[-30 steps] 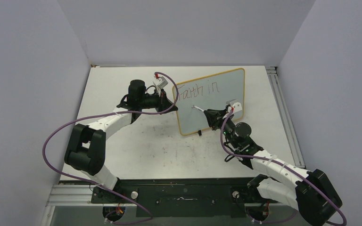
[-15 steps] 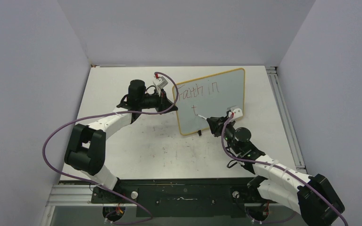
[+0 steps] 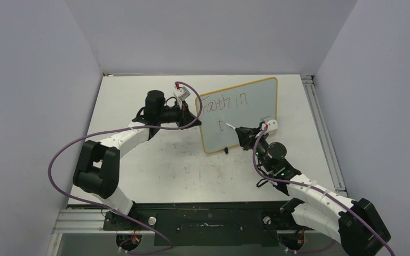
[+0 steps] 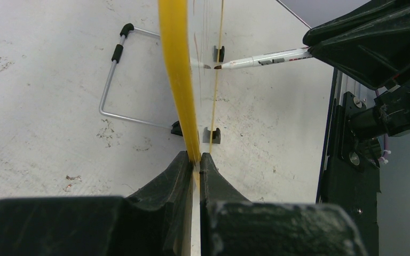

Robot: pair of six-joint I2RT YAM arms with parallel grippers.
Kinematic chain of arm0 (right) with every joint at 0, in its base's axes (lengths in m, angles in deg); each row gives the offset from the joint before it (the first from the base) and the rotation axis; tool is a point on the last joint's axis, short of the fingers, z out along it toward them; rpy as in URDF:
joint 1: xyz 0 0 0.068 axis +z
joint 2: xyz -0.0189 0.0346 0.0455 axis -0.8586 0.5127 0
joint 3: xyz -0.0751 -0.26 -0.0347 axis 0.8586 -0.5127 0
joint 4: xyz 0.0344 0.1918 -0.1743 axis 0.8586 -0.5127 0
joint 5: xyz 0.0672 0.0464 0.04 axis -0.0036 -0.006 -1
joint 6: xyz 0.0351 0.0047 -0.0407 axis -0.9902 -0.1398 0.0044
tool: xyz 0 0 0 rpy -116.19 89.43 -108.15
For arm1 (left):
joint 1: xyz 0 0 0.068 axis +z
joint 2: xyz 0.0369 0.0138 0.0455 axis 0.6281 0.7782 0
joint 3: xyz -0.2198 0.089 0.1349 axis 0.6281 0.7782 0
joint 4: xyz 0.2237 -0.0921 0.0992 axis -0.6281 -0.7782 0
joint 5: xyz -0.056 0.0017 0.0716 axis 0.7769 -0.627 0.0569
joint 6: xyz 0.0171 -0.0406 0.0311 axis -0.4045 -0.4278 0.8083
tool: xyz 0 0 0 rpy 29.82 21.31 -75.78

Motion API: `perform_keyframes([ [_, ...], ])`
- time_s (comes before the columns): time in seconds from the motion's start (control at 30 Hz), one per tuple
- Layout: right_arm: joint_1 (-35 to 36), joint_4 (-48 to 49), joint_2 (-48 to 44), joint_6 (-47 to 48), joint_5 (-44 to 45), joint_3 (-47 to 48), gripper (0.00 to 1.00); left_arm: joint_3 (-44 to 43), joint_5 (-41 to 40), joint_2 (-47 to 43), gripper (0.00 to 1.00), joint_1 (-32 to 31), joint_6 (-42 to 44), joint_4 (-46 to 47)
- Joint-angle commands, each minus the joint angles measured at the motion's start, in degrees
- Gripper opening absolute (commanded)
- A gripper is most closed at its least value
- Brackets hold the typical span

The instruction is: Write a sentence on the whiteboard

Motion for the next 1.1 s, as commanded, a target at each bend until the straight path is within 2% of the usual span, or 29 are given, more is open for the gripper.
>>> perform_keyframes([
  [0.0, 0.1, 4.9, 2.1, 0.7, -0.7, 2.4, 0.05, -2.4, 1.6, -0.2, 0.0, -0.1, 0.2, 0.0],
  [0.23, 0.0, 4.0, 3.2, 0.3, -1.8, 1.9, 0.05, -2.5, 1.6, -0.1, 0.0, -0.1, 0.2, 0.0],
  [0.63, 0.0, -2.4, -1.5, 0.4, -0.3, -1.1, 0.05, -2.5, 1.7, 0.0, 0.0, -0.1, 0.1, 0.0],
  [1.07, 0.0, 1.8, 0.8, 1.6, 1.8, 1.3, 0.05, -2.4, 1.7, -0.2, 0.0, -0.1, 0.1, 0.0],
])
